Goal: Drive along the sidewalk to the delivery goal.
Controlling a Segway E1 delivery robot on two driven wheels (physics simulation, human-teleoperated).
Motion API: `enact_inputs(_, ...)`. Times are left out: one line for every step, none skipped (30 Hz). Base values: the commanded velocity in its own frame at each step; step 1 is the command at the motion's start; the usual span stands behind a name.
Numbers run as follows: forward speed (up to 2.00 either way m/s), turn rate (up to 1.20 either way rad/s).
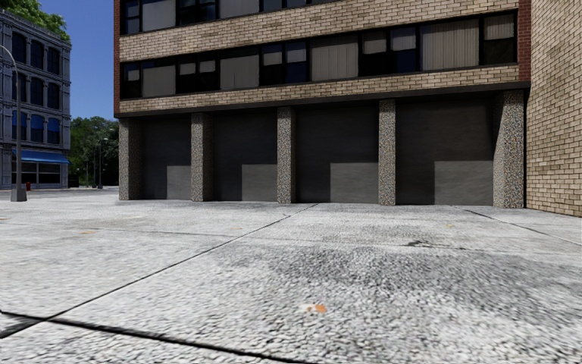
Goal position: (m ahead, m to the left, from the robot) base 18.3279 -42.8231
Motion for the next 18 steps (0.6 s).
enact_inputs(1.91, 0.0)
enact_inputs(1.91, 0.0)
enact_inputs(1.91, 0.0)
enact_inputs(1.91, 0.0)
enact_inputs(1.91, 0.0)
enact_inputs(1.91, 0.0)
enact_inputs(1.91, 0.0)
enact_inputs(1.91, 0.0)
enact_inputs(1.91, 0.0)
enact_inputs(1.91, 0.0)
enact_inputs(1.91, 0.0)
enact_inputs(1.91, 0.0)
enact_inputs(1.91, 0.0)
enact_inputs(1.91, 0.0)
enact_inputs(1.93, 0.0)
enact_inputs(1.94, 0.07)
enact_inputs(1.94, 0.07)
enact_inputs(1.94, 0.13)
